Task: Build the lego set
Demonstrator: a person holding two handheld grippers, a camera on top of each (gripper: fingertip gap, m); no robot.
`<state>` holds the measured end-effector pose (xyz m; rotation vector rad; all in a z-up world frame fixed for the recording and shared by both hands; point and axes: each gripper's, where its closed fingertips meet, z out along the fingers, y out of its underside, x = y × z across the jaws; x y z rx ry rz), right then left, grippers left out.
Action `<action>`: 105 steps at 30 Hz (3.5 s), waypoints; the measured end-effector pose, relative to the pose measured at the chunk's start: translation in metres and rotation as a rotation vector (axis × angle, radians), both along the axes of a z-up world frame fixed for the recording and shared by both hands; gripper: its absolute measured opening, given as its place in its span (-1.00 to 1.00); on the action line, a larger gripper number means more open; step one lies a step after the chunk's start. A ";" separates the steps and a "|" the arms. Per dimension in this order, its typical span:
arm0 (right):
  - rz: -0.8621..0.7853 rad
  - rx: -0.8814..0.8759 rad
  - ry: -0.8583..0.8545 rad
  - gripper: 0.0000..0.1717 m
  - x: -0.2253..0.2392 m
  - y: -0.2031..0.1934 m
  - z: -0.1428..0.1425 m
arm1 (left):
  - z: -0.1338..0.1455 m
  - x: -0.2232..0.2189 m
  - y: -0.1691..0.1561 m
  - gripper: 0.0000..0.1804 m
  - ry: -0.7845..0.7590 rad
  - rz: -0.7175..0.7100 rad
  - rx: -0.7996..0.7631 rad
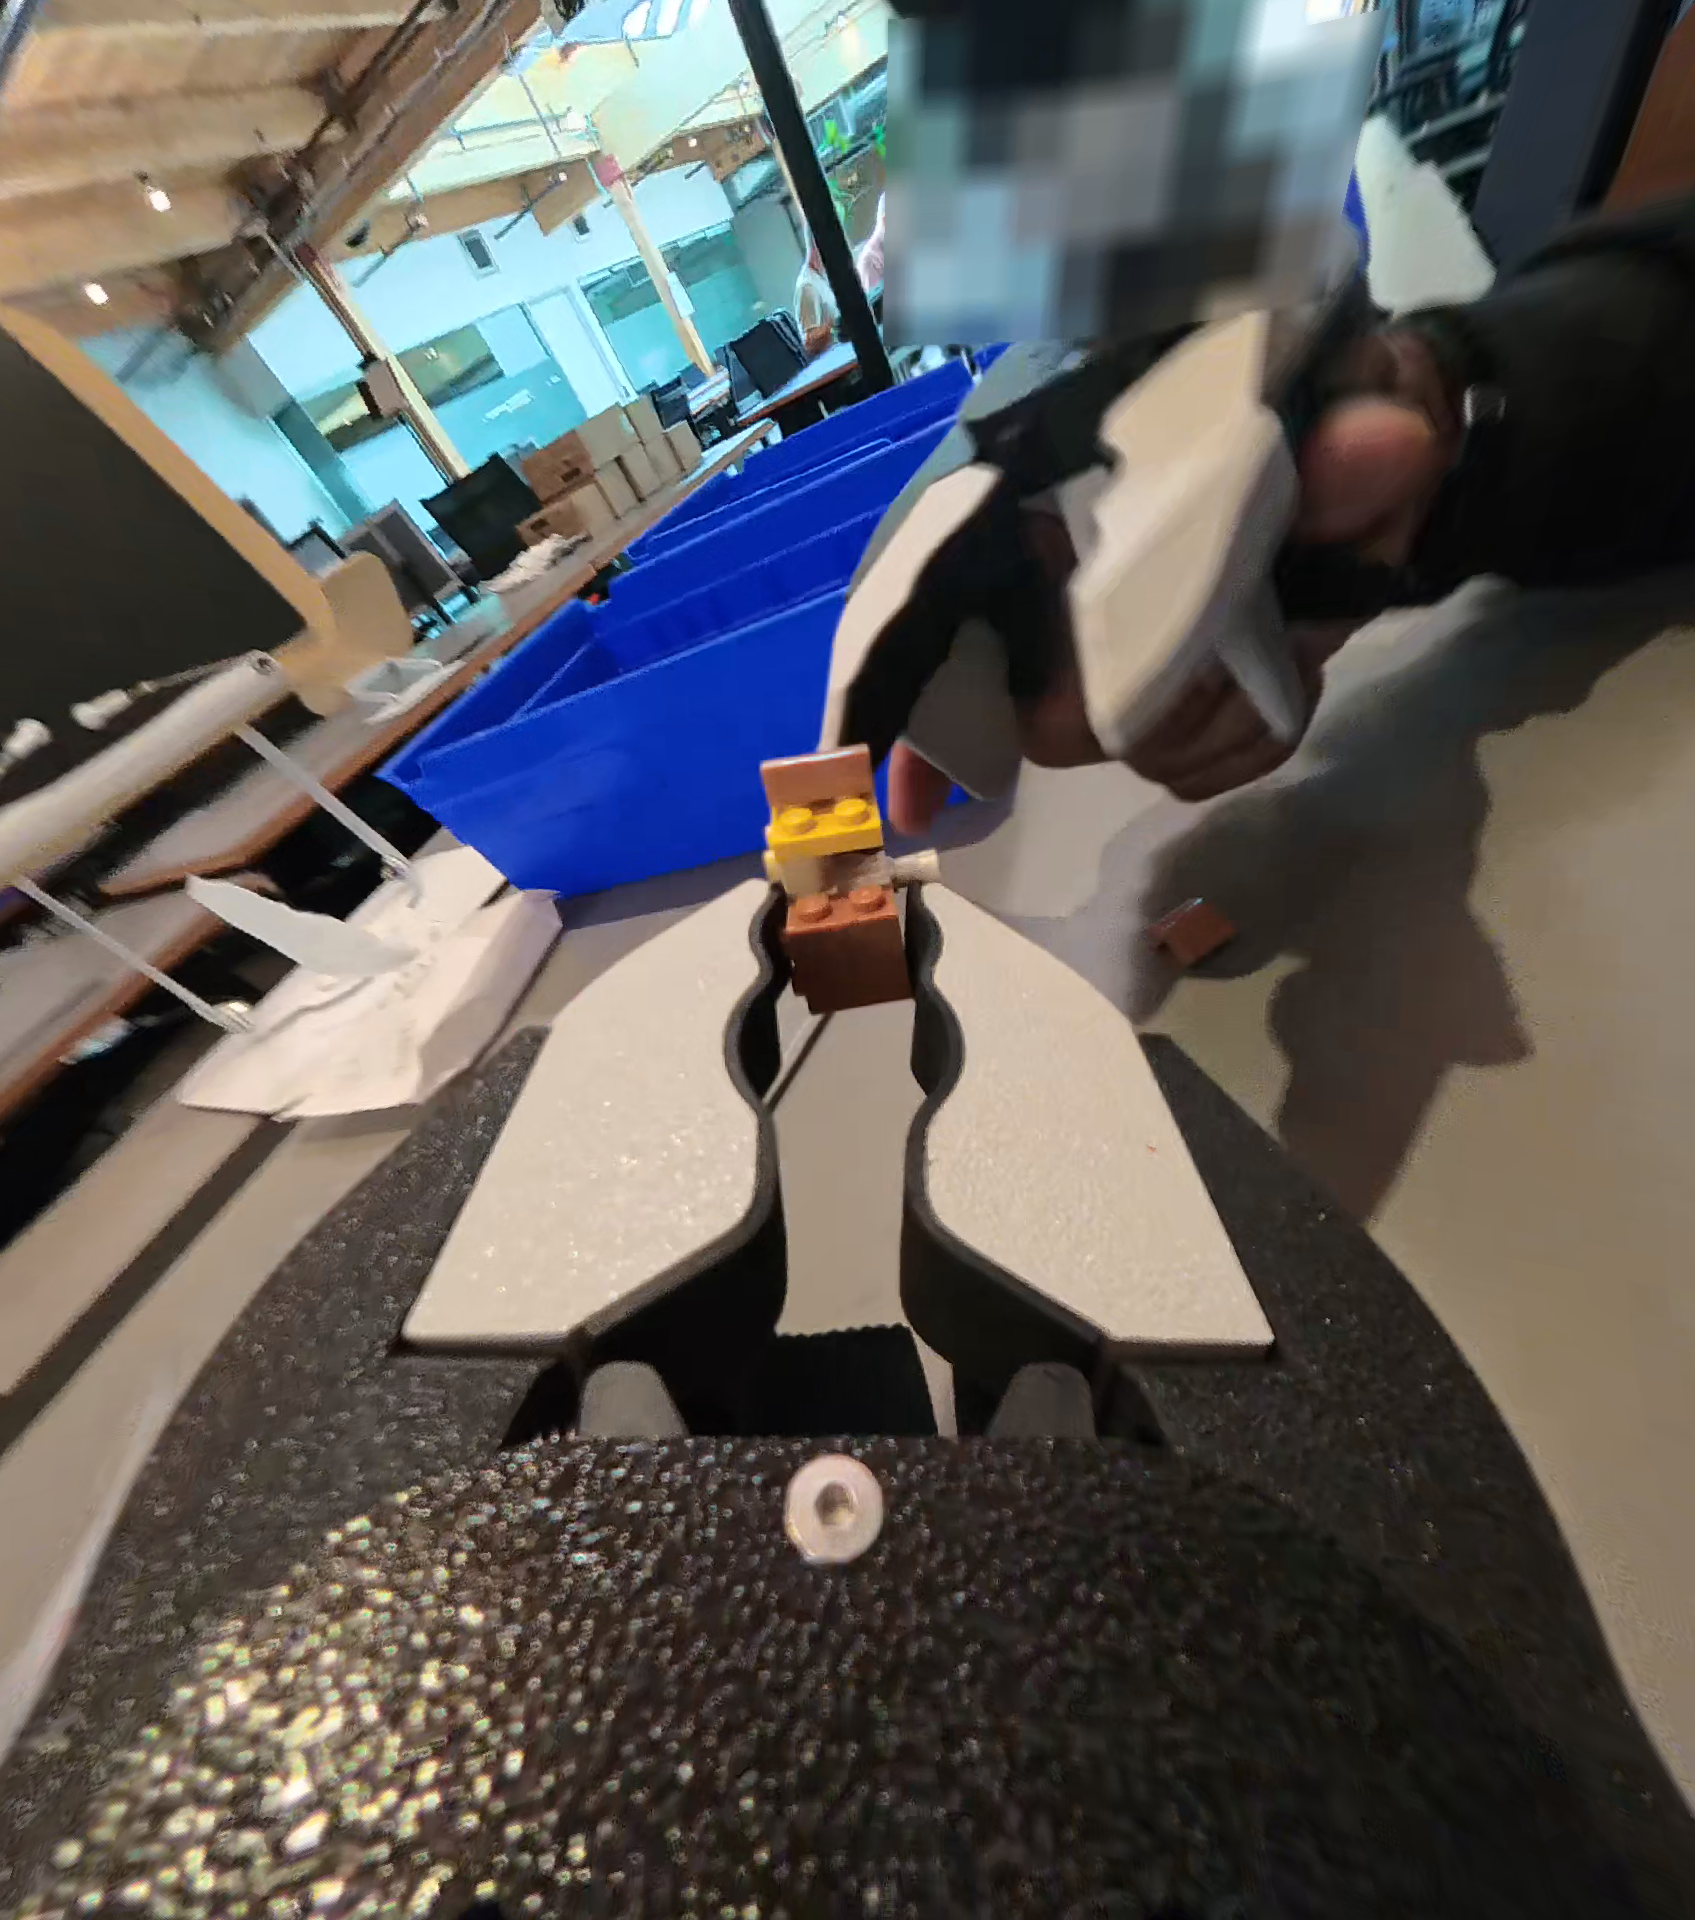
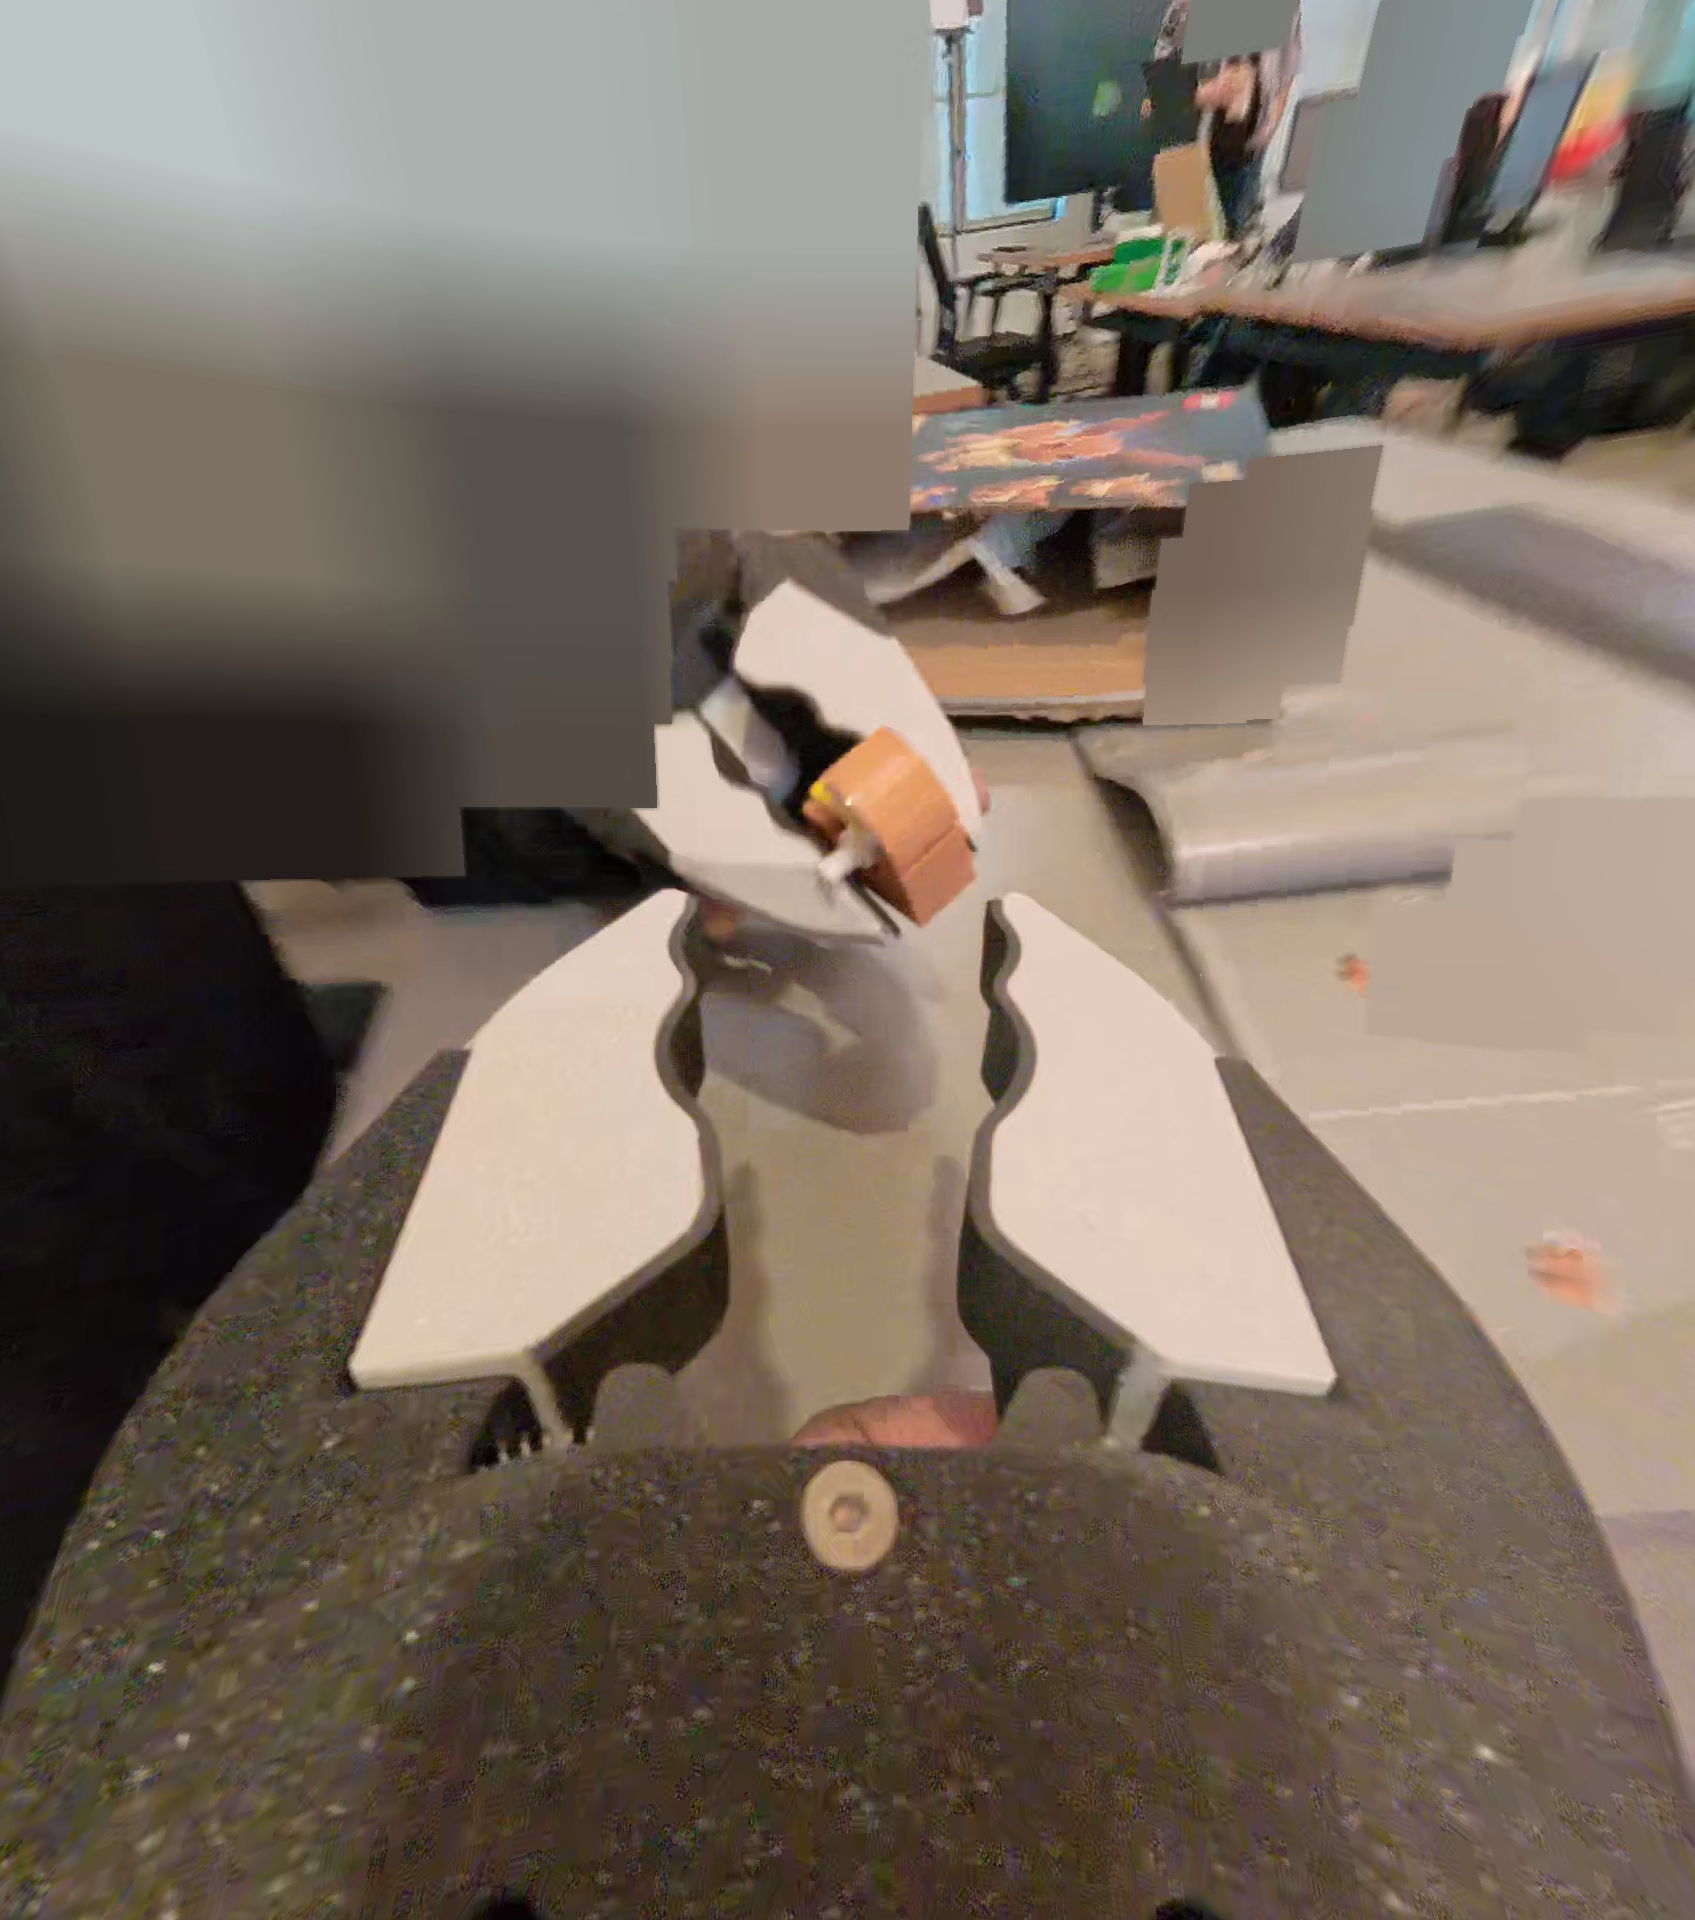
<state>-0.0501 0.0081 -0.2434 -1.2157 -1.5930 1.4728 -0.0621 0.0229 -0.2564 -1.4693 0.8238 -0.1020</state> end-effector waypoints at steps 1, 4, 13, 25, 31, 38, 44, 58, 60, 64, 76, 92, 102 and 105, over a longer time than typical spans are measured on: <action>0.032 -0.122 -0.029 -0.41 0.001 -0.001 0.003 | -0.001 0.002 -0.001 -0.78 0.033 -0.001 0.025; 0.070 -0.369 -0.115 -0.44 0.002 0.001 0.003 | -0.004 0.007 -0.003 -0.78 0.118 -0.005 0.103; 0.140 -0.490 -0.249 -0.42 0.003 -0.014 -0.016 | -0.013 0.019 -0.007 -0.77 0.287 -0.027 0.214; 0.210 -0.481 -0.276 -0.55 0.006 -0.025 -0.026 | -0.018 0.029 -0.017 -0.78 0.460 -0.067 0.345; 0.333 -0.524 -0.279 -0.55 0.016 -0.038 -0.022 | -0.013 0.039 -0.028 -0.77 0.454 -0.127 0.418; 0.395 -0.552 -0.275 -0.56 0.020 -0.045 -0.018 | -0.008 0.043 -0.034 -0.77 0.447 -0.141 0.462; 0.436 -0.551 -0.273 -0.57 0.024 -0.051 -0.017 | -0.006 0.047 -0.039 -0.77 0.446 -0.163 0.488; 0.522 -0.501 -0.284 -0.59 0.034 -0.064 -0.017 | -0.006 0.058 -0.054 -0.77 0.451 -0.252 0.514; 0.524 -0.494 -0.287 -0.59 0.034 -0.064 -0.018 | -0.006 0.058 -0.055 -0.77 0.451 -0.257 0.514; 0.523 -0.473 -0.289 -0.59 0.035 -0.065 -0.019 | -0.007 0.059 -0.055 -0.77 0.450 -0.269 0.513; 0.533 -0.510 -0.311 -0.58 0.035 -0.065 -0.019 | -0.006 0.059 -0.055 -0.77 0.426 -0.275 0.502; 0.478 -0.551 -0.249 -0.63 0.031 -0.048 -0.007 | 0.003 0.048 -0.044 -0.77 0.362 -0.198 0.505; 0.508 -0.601 -0.256 -0.64 0.032 -0.050 -0.006 | -0.002 0.051 -0.042 -0.77 0.361 -0.206 0.511; 0.522 -0.612 -0.263 -0.64 0.033 -0.051 -0.006 | -0.004 0.054 -0.043 -0.77 0.359 -0.214 0.512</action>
